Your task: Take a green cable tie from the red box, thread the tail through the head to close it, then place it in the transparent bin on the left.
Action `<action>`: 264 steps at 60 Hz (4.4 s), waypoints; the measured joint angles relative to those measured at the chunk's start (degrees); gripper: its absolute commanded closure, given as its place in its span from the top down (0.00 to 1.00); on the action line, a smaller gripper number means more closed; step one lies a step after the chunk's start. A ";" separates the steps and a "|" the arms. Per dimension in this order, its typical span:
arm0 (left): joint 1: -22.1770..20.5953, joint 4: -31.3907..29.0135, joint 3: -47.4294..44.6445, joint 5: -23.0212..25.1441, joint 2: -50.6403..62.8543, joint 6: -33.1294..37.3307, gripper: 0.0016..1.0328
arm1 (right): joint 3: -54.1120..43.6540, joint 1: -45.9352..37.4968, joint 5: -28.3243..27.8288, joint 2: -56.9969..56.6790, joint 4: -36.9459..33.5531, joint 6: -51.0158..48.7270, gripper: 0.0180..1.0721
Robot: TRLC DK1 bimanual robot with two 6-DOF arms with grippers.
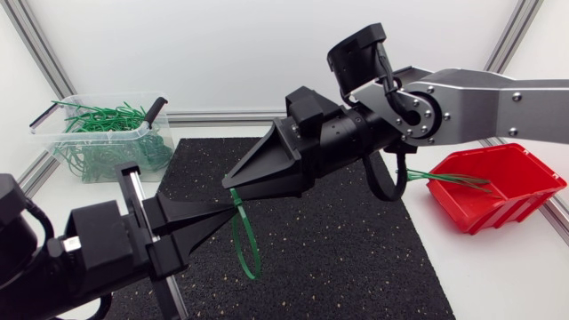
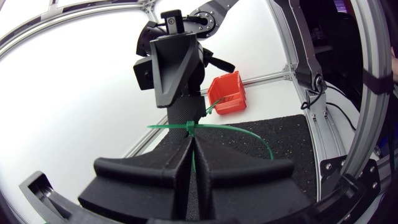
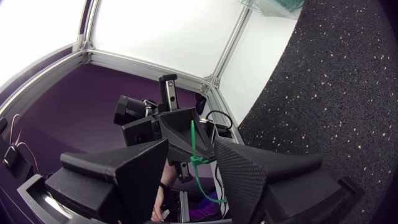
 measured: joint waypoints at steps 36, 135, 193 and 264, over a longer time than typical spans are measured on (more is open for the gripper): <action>-2.49 0.02 -0.07 -2.67 0.42 0.81 0.04 | 0.00 -0.68 1.33 -0.17 -0.85 -2.49 0.05; 62.47 -3.30 53.46 -5.99 58.97 -22.21 0.15 | -8.66 -6.73 46.47 -5.42 6.99 -18.75 0.96; 60.26 -7.02 25.75 -10.43 36.09 -21.09 0.96 | -34.42 -33.97 55.71 -34.91 16.63 -38.12 0.96; 48.81 -7.76 -13.97 -10.16 -22.99 -21.81 0.96 | -57.86 -37.07 66.62 -76.96 17.90 -35.80 0.96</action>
